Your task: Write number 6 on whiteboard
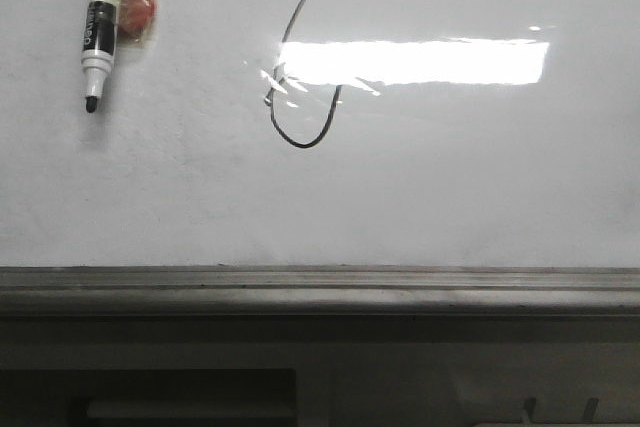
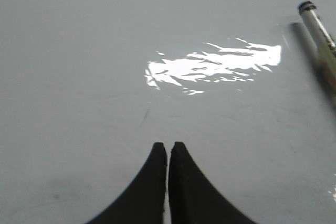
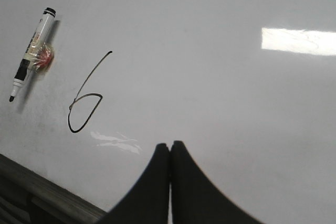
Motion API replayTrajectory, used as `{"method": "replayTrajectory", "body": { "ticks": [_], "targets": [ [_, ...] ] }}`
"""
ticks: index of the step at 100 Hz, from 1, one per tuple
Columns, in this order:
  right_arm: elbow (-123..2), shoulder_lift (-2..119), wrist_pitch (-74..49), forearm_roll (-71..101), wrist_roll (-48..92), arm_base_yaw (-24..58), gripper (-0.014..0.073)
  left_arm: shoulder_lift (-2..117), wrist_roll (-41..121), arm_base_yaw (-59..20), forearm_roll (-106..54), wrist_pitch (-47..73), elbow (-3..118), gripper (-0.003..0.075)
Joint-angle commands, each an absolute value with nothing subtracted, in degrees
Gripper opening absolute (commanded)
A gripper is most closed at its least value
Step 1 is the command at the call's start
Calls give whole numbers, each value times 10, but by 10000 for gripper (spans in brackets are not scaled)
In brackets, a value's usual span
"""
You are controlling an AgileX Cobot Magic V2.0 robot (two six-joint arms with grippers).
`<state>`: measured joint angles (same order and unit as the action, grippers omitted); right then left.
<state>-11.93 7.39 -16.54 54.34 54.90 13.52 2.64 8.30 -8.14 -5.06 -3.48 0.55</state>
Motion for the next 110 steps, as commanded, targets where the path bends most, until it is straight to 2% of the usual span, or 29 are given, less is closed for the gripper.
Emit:
{"method": "replayTrajectory", "body": {
  "ticks": [1,12,48,110],
  "targets": [
    [-133,79,-134,554,555,132,-65,20,66,-49,-44,-68,-6,-20],
    [-133,79,-134,554,555,132,-65,8,66,-24,-28,-69,-23,-20],
    [-133,79,-133,554,555,132,-65,-21,66,-23,-52,-6,-24,-20],
    [-133,79,-133,554,555,132,-65,-21,66,-23,-52,-7,-23,-20]
  ]
}}
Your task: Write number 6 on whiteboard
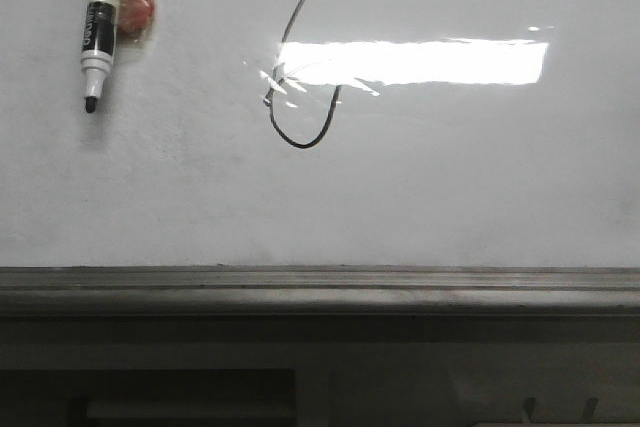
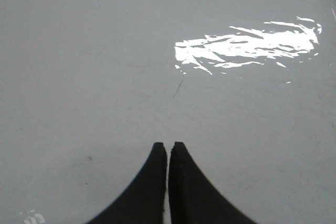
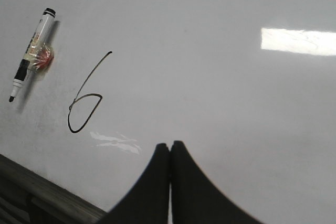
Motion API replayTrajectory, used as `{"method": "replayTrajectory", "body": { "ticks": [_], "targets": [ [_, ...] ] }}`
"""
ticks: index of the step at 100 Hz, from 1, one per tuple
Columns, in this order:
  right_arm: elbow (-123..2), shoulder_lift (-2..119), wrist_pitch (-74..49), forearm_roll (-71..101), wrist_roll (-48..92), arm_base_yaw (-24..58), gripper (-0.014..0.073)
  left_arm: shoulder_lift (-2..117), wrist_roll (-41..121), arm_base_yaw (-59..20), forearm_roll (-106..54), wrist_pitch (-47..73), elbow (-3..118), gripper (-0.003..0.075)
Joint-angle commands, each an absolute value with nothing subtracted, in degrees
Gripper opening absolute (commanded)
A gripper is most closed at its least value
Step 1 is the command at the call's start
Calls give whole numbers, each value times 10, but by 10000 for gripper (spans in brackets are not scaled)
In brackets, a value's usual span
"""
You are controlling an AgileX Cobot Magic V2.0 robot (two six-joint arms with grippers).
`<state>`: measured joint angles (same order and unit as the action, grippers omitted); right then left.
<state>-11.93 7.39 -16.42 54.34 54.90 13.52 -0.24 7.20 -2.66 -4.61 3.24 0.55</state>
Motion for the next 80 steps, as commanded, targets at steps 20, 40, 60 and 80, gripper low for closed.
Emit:
{"method": "replayTrajectory", "body": {
  "ticks": [20,40,60,80],
  "targets": [
    [-133,79,-107,543,555,132,-65,-21,66,-23,-52,-7,-23,-20],
    [-102,79,34,437,503,129,-65,-21,66,-23,-52,-7,-23,-20],
    [-57,79,69,135,255,67,-65,-21,66,-23,-52,-7,-23,-20],
    [-17,52,56,0,170,5,-65,-21,66,-23,-52,-7,-23,-20]
  ]
}}
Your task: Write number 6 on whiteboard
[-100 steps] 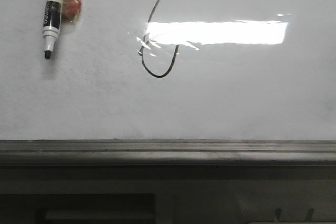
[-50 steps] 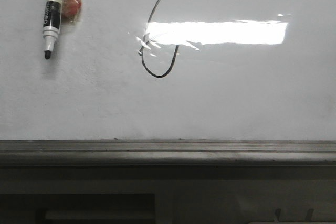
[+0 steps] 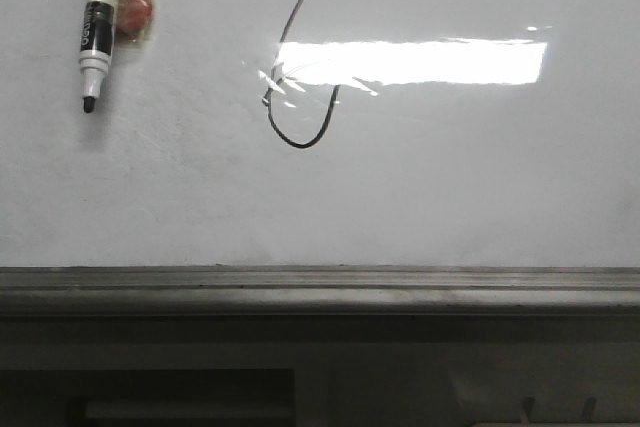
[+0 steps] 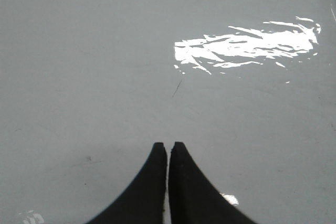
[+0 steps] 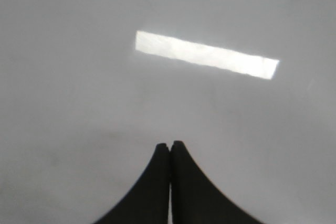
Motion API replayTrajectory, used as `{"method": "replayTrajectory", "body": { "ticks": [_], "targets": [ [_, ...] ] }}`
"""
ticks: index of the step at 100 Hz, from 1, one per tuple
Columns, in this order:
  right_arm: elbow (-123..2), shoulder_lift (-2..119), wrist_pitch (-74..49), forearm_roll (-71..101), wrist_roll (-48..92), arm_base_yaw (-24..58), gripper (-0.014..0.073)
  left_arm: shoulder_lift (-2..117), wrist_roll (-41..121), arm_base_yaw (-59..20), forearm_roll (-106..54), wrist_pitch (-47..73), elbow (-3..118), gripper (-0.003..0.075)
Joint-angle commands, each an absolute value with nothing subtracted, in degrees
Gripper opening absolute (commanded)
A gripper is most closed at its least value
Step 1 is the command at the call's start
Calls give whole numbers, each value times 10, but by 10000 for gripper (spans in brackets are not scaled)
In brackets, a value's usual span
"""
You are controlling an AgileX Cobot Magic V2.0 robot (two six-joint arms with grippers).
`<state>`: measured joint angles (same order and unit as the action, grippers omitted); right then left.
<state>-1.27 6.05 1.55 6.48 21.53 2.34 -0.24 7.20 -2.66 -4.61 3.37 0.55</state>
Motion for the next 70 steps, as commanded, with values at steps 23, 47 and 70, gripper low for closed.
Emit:
{"method": "replayTrajectory", "body": {
  "ticks": [23,47,70],
  "targets": [
    [19,15,27,-24,146,-24,-65,-21,66,-23,-52,-7,-23,-20],
    [19,-17,-7,-30,146,-24,-65,-21,66,-23,-52,-7,-23,-20],
    [19,-17,-33,-30,146,-24,-65,-20,66,-23,-52,-7,-23,-20]
  ]
}}
